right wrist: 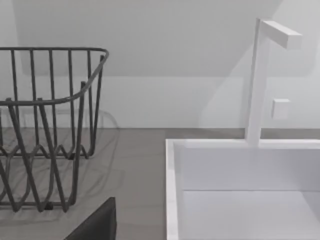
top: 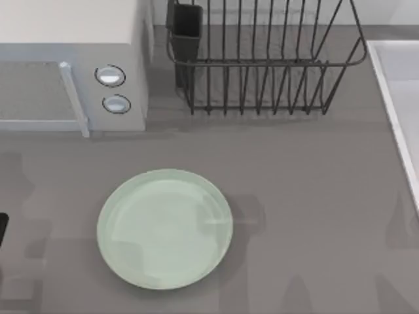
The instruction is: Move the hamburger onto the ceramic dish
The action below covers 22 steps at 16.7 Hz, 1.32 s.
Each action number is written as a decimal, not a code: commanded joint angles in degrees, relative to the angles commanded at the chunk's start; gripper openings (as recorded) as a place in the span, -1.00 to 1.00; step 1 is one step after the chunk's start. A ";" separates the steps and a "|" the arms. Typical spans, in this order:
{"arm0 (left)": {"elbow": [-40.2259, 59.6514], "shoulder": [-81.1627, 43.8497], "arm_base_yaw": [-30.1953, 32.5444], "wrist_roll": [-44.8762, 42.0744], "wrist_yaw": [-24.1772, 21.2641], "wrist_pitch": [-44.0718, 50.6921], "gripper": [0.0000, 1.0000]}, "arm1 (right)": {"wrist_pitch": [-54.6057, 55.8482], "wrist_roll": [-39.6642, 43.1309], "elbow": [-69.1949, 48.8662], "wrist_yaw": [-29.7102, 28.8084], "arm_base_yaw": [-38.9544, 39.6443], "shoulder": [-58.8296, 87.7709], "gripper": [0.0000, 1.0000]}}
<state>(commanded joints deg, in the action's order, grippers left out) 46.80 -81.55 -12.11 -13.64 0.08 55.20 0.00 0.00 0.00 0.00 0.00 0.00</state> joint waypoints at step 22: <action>-10.89 -11.30 -0.20 -0.38 0.01 -22.20 0.40 | 0.00 0.00 0.00 0.00 0.00 0.00 1.00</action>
<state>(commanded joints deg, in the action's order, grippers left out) 35.91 -92.86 -12.31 -14.02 0.09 33.00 0.00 0.00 0.00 0.00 0.00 0.00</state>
